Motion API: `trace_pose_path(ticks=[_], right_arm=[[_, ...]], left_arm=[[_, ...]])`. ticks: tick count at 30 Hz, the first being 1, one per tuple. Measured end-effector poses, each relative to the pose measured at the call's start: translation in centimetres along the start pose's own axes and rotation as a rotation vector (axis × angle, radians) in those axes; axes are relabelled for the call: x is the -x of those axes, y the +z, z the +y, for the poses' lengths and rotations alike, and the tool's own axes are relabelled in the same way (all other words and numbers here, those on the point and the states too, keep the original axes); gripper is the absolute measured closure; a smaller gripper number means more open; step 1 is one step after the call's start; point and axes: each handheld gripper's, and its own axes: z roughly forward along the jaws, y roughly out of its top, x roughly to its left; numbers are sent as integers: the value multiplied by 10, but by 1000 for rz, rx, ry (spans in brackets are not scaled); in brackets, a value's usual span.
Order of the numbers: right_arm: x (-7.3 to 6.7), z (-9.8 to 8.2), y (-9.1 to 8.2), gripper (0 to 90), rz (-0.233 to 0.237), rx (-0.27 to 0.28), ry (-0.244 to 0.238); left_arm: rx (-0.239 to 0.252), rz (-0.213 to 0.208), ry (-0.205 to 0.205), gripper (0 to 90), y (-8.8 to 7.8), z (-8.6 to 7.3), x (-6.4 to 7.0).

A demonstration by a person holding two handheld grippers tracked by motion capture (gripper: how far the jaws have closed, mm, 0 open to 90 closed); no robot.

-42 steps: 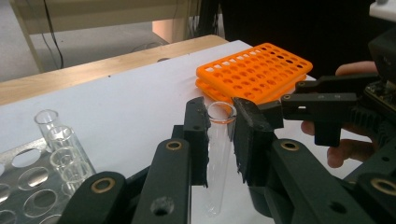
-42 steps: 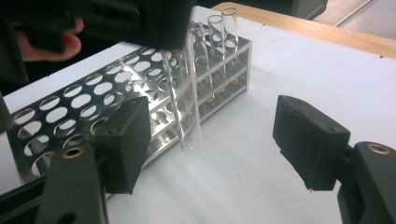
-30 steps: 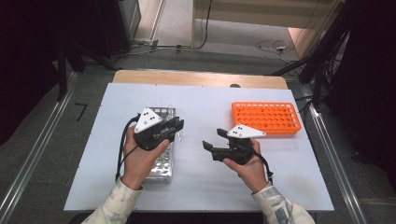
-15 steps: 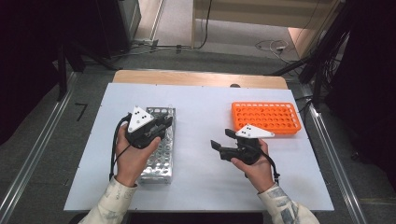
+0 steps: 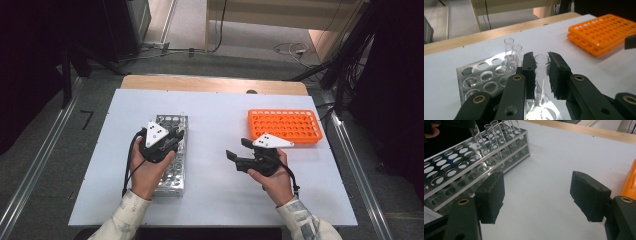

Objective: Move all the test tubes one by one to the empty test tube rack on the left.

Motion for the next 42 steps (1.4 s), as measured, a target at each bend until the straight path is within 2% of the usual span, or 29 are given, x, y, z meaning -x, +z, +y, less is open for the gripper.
trace_pose_path(ticks=[3, 6, 13, 16, 23, 26, 31, 37, 42], right_arm=[[0, 0, 0, 265, 0, -3, 1], [-1, -1, 1, 265, -1, -7, -2], [1, -1, 1, 264, -3, -8, 3], [2, -1, 1, 264, -8, -2, 7], [5, -1, -3, 262, -20, 2, 15], [9, -3, -7, 261, -30, 5, 21], [18, -6, -16, 254, -60, 10, 36], [28, -10, -26, 239, -91, 24, 57], [36, -14, -34, 212, -124, 22, 71]], left_arm=[[-30, 3, 5, 751, 3, -4, 1], [-38, 5, 9, 735, 3, -4, 2], [-33, -18, -11, 613, -1, -2, 2], [-23, -38, -32, 565, -5, 1, 3], [-2, -86, -109, 347, -14, 5, 1], [5, -70, -122, 272, -18, 4, -2], [8, -48, -129, 209, -24, 1, -7], [4, -33, -147, 178, -30, -4, -14], [7, -15, -166, 175, -40, -10, -24]])
